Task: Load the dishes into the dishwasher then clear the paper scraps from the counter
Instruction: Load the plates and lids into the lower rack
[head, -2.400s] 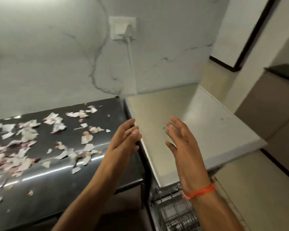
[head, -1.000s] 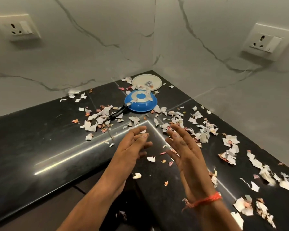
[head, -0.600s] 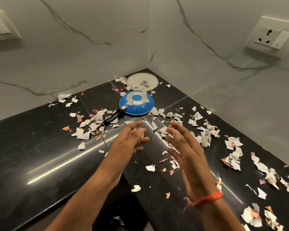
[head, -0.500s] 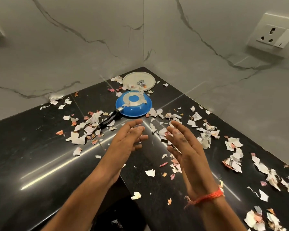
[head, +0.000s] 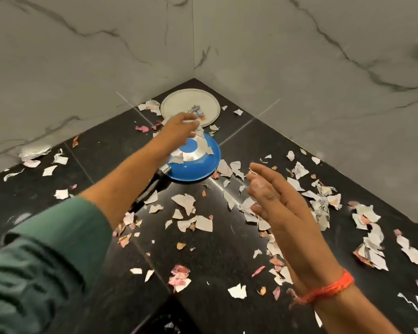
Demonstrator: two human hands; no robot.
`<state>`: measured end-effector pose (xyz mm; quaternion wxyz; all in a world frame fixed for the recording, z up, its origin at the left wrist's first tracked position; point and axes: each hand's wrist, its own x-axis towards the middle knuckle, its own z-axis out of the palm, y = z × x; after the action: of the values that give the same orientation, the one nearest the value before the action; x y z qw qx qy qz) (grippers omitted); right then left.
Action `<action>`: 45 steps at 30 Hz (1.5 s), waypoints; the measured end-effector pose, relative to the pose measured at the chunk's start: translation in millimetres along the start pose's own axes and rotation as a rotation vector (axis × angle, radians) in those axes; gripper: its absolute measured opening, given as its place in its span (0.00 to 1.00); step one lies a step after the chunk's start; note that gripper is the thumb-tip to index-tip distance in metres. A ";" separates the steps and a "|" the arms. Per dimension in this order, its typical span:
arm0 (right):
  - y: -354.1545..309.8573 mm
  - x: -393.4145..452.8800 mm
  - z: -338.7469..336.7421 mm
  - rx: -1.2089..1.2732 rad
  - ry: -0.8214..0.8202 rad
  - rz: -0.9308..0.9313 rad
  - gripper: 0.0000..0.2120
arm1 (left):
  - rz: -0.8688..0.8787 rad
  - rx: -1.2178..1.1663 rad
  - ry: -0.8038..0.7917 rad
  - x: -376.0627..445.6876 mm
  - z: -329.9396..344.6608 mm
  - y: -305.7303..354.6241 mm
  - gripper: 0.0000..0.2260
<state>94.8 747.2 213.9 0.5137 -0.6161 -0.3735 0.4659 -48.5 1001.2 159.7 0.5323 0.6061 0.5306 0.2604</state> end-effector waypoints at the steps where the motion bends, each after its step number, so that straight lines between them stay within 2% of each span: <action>1: -0.1 4.7 1.8 -0.012 -0.008 0.004 0.20 | -0.002 0.016 0.009 16.8 -3.5 0.7 0.12; 8: 12.0 38.1 11.3 -0.070 -0.002 0.072 0.22 | -0.091 0.179 0.058 129.7 -16.9 -7.1 0.16; 12: 20.2 55.1 5.5 -0.078 -0.017 0.135 0.22 | -0.128 0.270 0.134 176.0 -20.6 -19.3 0.14; 17: 36.3 68.0 -6.5 -0.063 0.019 0.197 0.23 | -0.257 0.522 0.212 220.6 -34.6 -46.0 0.27; 21: 46.6 73.3 -15.4 -0.040 0.067 0.248 0.21 | -0.313 0.742 0.302 240.1 -42.2 -52.2 0.33; 25: 50.7 78.8 -22.0 -0.018 0.100 0.247 0.18 | -0.395 0.812 0.256 260.4 -54.3 -56.5 0.48; 30: 50.5 84.6 -23.4 -0.002 0.092 0.246 0.20 | -0.369 0.694 0.253 265.1 -55.7 -54.4 0.49; 34: 50.8 84.9 -18.8 0.004 0.073 0.246 0.24 | -0.413 0.411 0.217 259.5 -55.1 -62.5 0.44; 37: 51.5 78.7 -17.1 -0.002 0.070 0.255 0.20 | -0.275 0.182 0.254 254.6 -55.1 -57.4 0.35; 40: 51.6 68.1 -17.7 -0.020 0.063 0.257 0.18 | -0.038 0.046 0.271 226.5 -42.6 -25.9 0.25; 43: 43.9 55.4 -17.5 -0.032 0.056 0.246 0.17 | 0.246 0.127 0.195 189.4 -24.2 0.5 0.23; 45: 36.5 46.2 -16.1 -0.046 0.061 0.228 0.18 | 0.419 0.307 0.068 161.2 -12.4 12.4 0.20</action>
<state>122.8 778.9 169.9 0.4544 -0.6800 -0.2958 0.4937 -6.3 1155.8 134.6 0.3505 0.7673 0.4443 0.3017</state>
